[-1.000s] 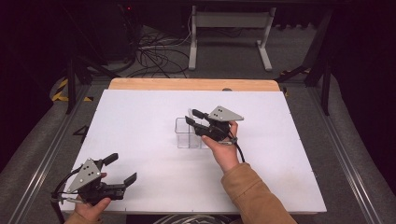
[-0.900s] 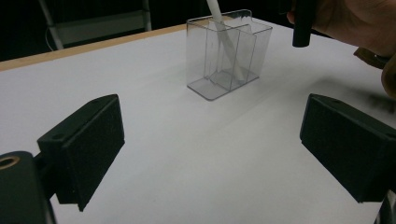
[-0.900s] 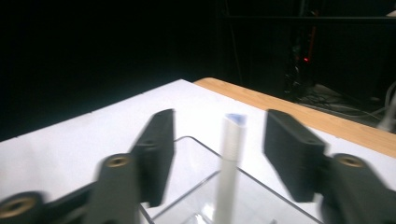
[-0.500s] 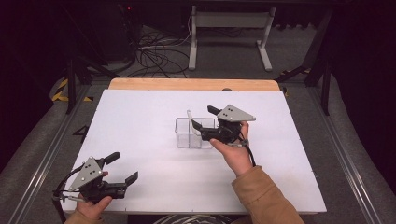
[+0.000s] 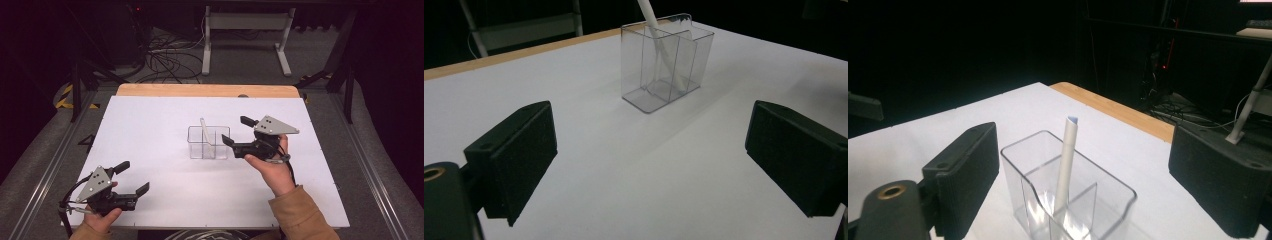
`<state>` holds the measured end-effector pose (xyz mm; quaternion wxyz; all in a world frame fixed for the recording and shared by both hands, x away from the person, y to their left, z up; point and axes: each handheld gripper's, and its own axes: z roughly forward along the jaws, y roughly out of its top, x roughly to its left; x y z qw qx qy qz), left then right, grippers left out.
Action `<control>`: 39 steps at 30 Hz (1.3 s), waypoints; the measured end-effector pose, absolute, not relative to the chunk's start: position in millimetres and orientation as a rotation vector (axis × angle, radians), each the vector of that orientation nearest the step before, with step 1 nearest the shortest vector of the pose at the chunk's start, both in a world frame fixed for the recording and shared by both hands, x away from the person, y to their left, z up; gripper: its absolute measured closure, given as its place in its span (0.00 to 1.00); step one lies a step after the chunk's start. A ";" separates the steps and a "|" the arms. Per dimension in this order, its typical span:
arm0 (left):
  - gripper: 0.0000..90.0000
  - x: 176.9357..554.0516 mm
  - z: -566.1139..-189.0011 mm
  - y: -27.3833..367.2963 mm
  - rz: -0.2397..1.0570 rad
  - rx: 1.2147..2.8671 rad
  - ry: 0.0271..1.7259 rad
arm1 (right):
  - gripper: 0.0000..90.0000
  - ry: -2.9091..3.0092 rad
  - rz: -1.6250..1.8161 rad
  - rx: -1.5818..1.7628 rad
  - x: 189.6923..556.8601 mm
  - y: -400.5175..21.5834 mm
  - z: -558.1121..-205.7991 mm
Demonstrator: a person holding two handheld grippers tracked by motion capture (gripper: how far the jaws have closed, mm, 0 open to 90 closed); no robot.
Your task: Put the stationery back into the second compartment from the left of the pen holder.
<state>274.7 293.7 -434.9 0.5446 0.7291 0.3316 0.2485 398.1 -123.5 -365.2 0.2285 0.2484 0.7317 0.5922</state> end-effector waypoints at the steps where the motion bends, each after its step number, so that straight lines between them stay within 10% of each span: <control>1: 0.08 274.8 -434.9 293.6 0.591 1.728 0.786 | 0.15 2.016 1.632 0.688 396.1 -127.7 -365.4; 39: 0.08 278.1 -439.2 292.0 0.633 1.746 0.825 | 0.05 2.226 1.462 0.884 346.1 -237.3 -469.2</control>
